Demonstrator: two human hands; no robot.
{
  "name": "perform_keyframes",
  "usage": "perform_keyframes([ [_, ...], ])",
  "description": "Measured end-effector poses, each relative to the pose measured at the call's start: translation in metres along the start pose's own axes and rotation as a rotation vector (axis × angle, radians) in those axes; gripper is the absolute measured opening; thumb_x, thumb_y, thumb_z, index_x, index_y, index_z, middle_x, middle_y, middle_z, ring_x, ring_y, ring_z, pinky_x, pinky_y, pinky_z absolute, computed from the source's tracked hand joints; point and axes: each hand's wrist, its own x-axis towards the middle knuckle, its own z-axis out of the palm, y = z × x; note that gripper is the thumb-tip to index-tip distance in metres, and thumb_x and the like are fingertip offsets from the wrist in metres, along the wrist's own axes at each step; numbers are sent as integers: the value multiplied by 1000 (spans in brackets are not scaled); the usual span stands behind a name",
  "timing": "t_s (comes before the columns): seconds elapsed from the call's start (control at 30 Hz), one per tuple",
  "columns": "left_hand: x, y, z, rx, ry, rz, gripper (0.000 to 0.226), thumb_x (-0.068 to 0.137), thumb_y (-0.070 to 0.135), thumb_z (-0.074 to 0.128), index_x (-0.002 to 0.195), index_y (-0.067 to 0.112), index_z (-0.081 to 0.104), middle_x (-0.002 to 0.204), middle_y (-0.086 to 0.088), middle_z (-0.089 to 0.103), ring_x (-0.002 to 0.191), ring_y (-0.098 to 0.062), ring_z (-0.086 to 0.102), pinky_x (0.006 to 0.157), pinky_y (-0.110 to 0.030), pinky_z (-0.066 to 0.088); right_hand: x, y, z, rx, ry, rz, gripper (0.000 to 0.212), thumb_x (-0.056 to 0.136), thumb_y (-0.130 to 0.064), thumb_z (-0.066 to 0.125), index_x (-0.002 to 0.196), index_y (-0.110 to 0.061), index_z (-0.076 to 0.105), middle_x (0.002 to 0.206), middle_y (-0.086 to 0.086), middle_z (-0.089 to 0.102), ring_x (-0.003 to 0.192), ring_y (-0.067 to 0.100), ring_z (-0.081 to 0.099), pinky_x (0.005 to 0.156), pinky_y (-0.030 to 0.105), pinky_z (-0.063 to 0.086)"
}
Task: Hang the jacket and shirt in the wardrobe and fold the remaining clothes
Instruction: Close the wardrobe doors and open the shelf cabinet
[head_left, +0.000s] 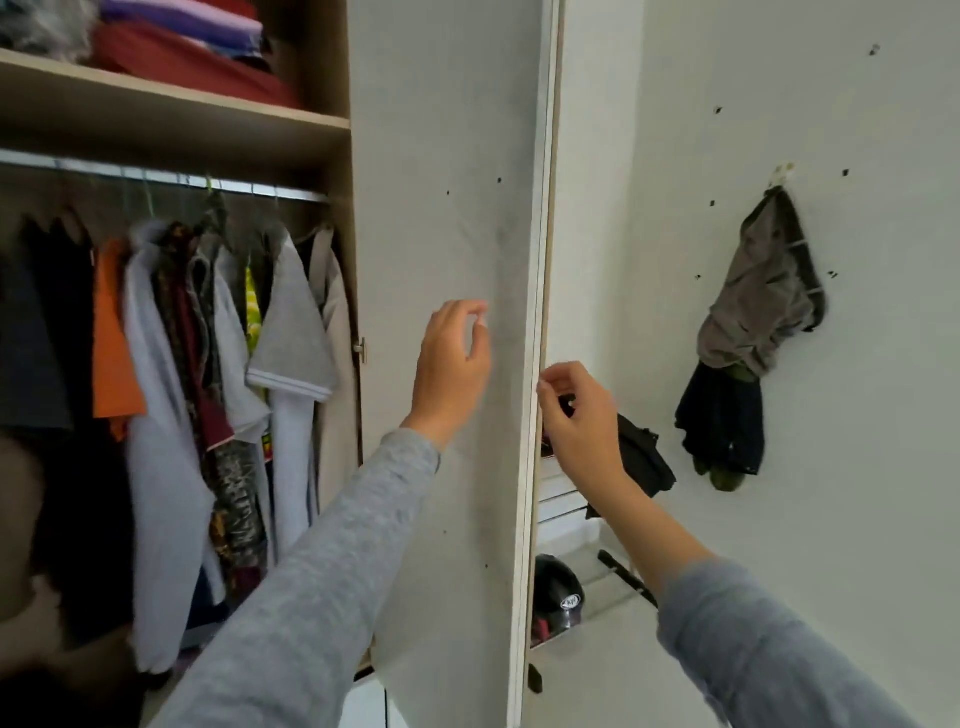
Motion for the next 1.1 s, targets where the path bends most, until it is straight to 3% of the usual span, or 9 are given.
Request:
perform_keyframes([
  [0.23,16,31,54,519,-329,569,37,98,10,39,133,3,49,140,-12,48,138,-24,34,114,-30,14,-5,43,7,24,-208,248,43,98,-32,43,135,-10,43,128,3,55,120,16,50,101,29,38],
  [0.33,22,16,63,931,-538,559,47,103,12,22,148,2,14,158,-11,10,146,-20,2,111,-28,-12,-6,44,24,53,-303,280,45,101,-28,36,143,-12,35,139,6,49,127,19,46,100,23,32],
  [0.43,18,0,58,1240,-554,564,49,104,16,11,147,-2,-2,158,-13,-5,146,-22,-8,113,-31,-14,-17,40,37,104,-305,291,39,103,-22,30,137,-10,43,129,10,57,116,26,54,90,25,38],
  [0.53,14,3,54,1263,-545,540,51,100,11,12,146,-5,-5,157,-15,-7,145,-23,-9,115,-34,-11,-27,39,39,175,-251,255,34,102,-20,32,126,-6,52,114,11,64,104,29,59,86,30,44],
  [0.67,9,-1,35,1308,-475,597,53,99,11,17,147,-5,1,158,-15,-2,146,-23,-6,114,-35,-11,-39,35,44,165,-296,181,40,102,-23,36,142,-19,40,105,-4,62,76,2,57,67,5,42],
  [0.73,5,-10,18,1305,-408,658,52,99,14,20,146,-4,8,157,-14,6,146,-22,1,116,-36,-4,-46,29,53,170,-305,134,43,102,-26,35,145,-22,33,111,-2,64,75,1,56,67,5,41],
  [0.83,1,-19,-10,1274,-346,698,51,98,14,22,146,-4,15,156,-14,14,146,-21,10,119,-35,7,-58,17,69,196,-319,60,46,102,-25,35,147,-24,26,120,6,63,94,16,62,82,23,49],
  [0.9,1,-20,-31,1242,-307,678,51,98,15,24,145,-4,20,155,-14,19,145,-21,15,119,-34,12,-64,5,81,226,-367,11,48,102,-24,33,148,-27,19,133,-4,52,113,17,56,91,11,43],
  [1.1,-7,-31,-98,1278,-224,576,56,97,21,28,147,-1,16,156,-15,16,145,-24,12,119,-37,13,-76,-30,128,381,-517,-123,55,101,-35,28,149,-29,1,157,-15,5,142,-5,8,118,22,13],
])
